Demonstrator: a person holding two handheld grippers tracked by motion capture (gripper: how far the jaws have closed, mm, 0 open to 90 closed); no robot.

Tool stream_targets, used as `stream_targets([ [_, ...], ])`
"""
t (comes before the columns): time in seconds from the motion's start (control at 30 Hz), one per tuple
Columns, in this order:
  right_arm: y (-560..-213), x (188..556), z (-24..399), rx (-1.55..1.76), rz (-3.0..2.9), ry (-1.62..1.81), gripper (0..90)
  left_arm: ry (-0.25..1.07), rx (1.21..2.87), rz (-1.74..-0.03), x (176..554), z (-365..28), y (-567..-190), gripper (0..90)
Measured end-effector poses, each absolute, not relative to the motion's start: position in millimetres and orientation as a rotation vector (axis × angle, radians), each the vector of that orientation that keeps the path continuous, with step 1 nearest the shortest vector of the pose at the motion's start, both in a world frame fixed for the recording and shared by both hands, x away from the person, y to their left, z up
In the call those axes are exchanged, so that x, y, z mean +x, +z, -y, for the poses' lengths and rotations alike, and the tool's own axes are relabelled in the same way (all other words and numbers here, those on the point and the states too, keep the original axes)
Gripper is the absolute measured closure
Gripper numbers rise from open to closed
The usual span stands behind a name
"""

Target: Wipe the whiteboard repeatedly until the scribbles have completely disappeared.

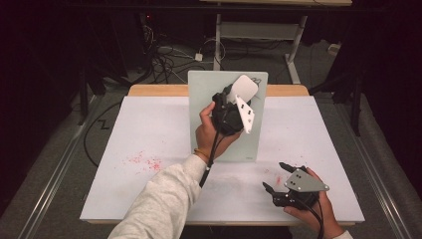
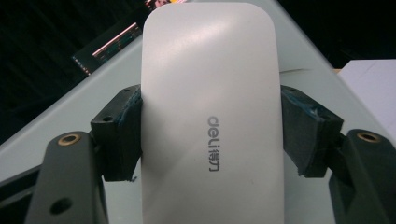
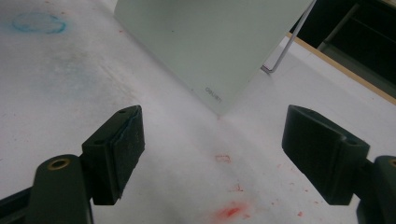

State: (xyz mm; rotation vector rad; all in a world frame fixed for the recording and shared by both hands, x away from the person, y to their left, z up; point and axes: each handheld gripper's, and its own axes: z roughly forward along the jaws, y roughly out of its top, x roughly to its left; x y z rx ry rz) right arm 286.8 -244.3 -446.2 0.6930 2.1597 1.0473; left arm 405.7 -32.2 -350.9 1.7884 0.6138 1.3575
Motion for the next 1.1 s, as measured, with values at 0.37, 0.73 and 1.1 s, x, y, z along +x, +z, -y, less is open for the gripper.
stream_targets([
  [0.37,-446,285,244,0.689,-2.166,1.043,21.8,1.297,1.838,-0.552,402,42,-357,29.2],
  [0.73,-446,285,242,0.676,-2.183,1.047,21.8,1.276,1.768,-0.605,415,13,-328,29.2],
  [1.1,-448,285,241,0.658,-2.211,1.033,21.8,1.255,1.897,-0.463,408,56,-343,29.2],
])
